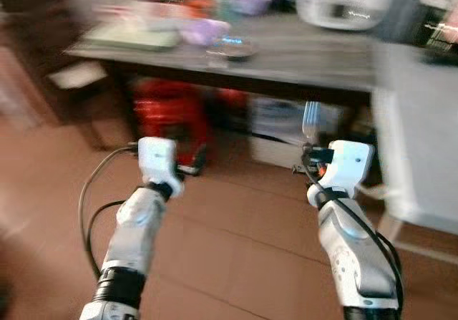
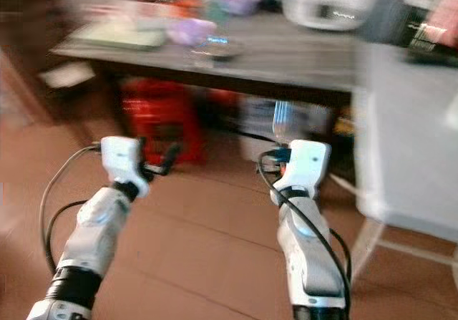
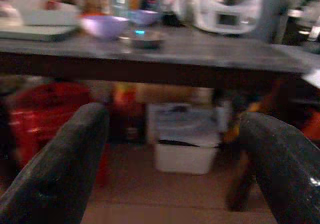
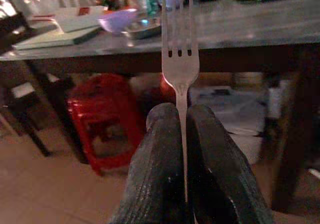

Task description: Setting the table

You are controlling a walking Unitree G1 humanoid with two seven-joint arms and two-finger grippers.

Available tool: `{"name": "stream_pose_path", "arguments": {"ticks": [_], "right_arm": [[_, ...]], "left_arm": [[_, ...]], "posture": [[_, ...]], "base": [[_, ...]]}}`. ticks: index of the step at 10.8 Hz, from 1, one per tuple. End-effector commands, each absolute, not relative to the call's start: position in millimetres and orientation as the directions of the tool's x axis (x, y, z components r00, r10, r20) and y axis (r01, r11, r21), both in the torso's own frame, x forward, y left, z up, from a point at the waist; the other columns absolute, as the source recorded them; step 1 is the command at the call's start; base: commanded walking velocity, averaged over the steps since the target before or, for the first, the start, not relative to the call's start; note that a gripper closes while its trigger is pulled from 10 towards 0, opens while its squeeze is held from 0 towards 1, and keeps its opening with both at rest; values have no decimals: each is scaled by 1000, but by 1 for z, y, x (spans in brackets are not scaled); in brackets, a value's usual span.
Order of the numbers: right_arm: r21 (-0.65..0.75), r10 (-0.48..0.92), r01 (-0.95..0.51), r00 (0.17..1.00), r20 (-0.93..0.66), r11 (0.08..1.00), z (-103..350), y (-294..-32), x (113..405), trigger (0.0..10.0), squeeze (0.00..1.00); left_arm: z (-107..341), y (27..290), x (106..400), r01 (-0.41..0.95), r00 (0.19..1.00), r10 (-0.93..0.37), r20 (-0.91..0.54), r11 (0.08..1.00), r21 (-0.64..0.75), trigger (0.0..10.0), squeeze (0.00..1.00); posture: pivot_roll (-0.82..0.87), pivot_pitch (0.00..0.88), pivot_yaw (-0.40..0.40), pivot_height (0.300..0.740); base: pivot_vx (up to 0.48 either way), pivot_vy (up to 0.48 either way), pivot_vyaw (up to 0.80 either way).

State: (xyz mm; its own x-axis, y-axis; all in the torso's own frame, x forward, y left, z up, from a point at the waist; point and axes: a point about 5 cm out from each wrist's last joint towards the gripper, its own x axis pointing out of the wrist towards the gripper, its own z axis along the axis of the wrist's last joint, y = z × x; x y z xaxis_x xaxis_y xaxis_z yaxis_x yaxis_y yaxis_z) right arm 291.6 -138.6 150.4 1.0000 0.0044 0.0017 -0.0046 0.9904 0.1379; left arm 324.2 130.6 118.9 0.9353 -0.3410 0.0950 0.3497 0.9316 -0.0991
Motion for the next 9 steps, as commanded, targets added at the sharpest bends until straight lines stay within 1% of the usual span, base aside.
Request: {"name": "stream_pose_path", "arguments": {"ticks": [1,4,5,6,8,9], "right_arm": [[132,-32,31,999,3,991,150,-149,290,10000,0],[155,-45,47,999,-14,987,147,-150,290,10000,0],[156,-44,45,999,-11,987,148,-150,291,10000,0],[156,-44,45,999,-9,987,148,-150,291,10000,0],[153,-43,43,999,-6,987,148,-150,291,10000,0],[152,-43,44,999,-5,987,149,-150,291,10000,0]], "left_arm": [[118,119,324,384,922,-376,92,918,-98,10000,0],[118,118,324,390,920,-382,92,916,-98,10000,0],[118,118,324,391,919,-383,91,916,-95,10000,0],[118,118,324,390,920,-381,93,916,-96,10000,0],[121,120,322,412,909,-400,117,905,-107,10000,0],[123,120,322,424,904,-407,132,896,-134,10000,0]], "posture": [[-8,47,51,740],[-5,46,51,740],[-5,46,51,740],[-5,46,51,740],[-2,41,49,740],[-3,38,49,740]], "base": [[0,386,0],[0,386,0],[0,368,-669],[0,352,0],[0,0,0],[0,0,0]]}}
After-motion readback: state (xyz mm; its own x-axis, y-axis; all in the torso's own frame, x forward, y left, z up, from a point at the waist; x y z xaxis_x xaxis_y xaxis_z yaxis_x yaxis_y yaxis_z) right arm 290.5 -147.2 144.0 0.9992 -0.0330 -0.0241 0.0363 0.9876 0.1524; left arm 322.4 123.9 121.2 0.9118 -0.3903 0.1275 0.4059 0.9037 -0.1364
